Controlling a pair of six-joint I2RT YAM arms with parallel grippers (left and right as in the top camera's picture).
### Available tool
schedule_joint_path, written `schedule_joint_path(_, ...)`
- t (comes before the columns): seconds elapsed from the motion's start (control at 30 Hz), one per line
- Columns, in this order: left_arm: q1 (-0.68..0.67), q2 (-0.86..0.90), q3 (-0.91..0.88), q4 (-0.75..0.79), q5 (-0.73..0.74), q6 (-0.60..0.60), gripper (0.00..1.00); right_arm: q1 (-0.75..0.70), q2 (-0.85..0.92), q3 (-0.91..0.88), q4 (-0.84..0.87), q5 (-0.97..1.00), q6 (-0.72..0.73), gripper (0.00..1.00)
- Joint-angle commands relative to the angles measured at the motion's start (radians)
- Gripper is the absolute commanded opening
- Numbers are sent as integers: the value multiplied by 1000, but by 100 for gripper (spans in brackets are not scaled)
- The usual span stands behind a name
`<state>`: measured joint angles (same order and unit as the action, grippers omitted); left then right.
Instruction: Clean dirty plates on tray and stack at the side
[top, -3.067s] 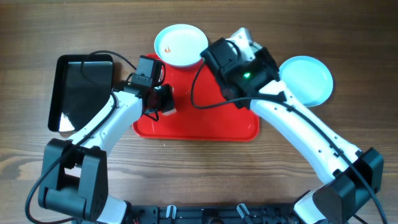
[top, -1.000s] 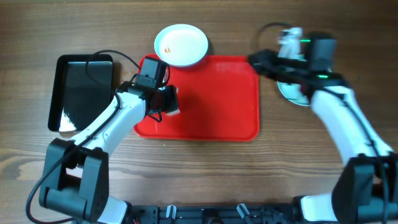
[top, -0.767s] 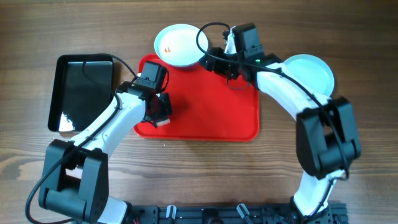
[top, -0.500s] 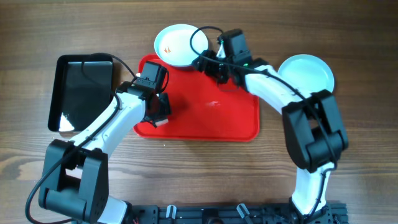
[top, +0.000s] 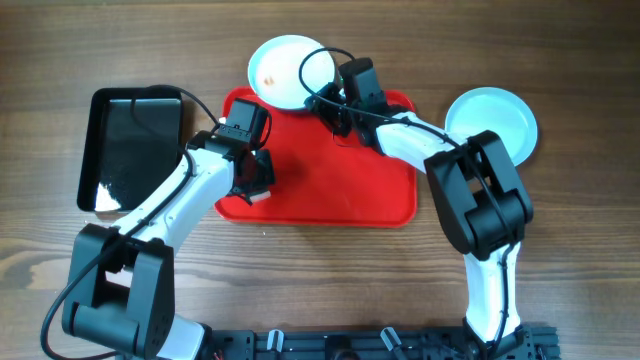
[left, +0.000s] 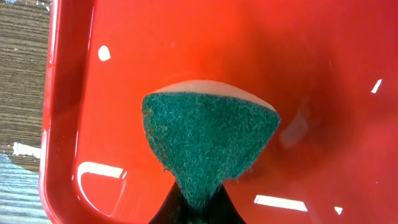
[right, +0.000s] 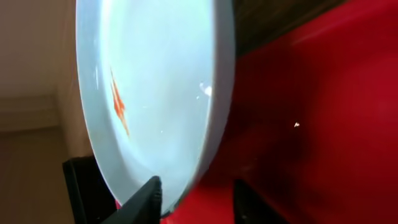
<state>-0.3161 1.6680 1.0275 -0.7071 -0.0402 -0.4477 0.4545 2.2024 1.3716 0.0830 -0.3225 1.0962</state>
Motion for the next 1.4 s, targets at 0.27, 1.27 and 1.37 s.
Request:
schedule_joint_path(0.27, 0, -26, -3, 15, -13, -6, 4, -2, -160, 19, -459, 62, -307, 7)
schedule_joint_path(1.27, 0, -147, -67, -5, 77, -145, 4, -11, -84, 35, -460, -82, -1031, 46)
schedule_joint_path(1.37, 0, -147, -68, 3, 77, -145, 4, 21, -69, 35, -457, -72, -1052, 46)
